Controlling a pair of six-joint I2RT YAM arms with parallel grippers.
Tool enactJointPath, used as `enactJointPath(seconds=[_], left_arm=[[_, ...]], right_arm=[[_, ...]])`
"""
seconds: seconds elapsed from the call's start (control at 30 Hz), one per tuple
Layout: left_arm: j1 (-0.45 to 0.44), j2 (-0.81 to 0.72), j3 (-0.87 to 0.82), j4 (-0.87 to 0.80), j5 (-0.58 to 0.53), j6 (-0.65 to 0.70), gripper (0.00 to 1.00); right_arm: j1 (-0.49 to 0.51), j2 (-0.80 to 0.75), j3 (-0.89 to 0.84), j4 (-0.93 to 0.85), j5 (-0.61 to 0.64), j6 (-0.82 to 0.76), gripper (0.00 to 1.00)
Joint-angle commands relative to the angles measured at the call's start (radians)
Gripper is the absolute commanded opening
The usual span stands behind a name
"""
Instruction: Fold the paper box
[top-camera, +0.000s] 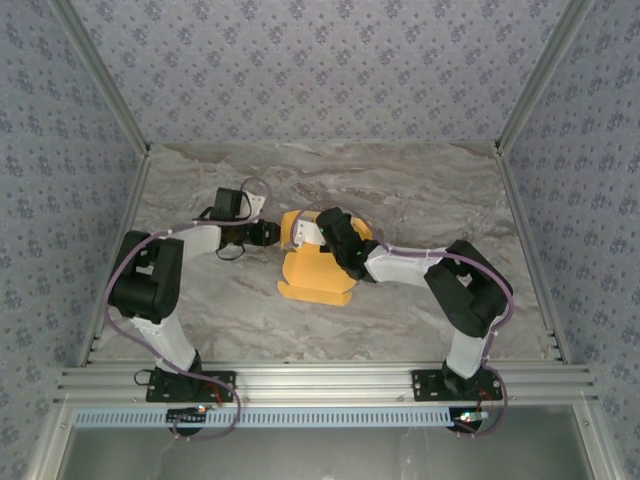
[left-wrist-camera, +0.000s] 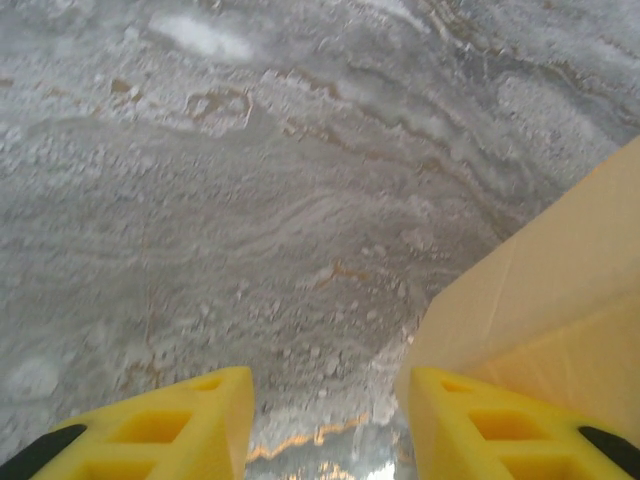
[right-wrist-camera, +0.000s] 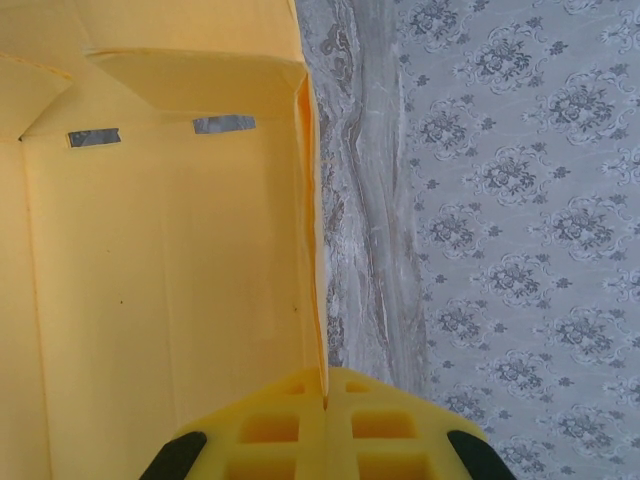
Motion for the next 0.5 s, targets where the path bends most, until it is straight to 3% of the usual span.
enactJointPath(seconds=[0.0,0.23,0.47], left_arm=[[-0.001,-0.049,-0.016,-0.068,-0.029,-0.021,0.45],[-0.001,-0.176,-0.141,-0.053,-0.127,-0.166,0.46],[-0.061,-0.337,-0.319,0.12,0.035,-0.263,0.51]], right_arm=[[-0.004,0.009,0.03,-0.017,0.011,0.001,0.0],[-0.003,0.008,0.032,-0.02,0.015,0.004,0.0],[-0.004,0.008,0.03,-0.015,0.018,0.005,0.0]])
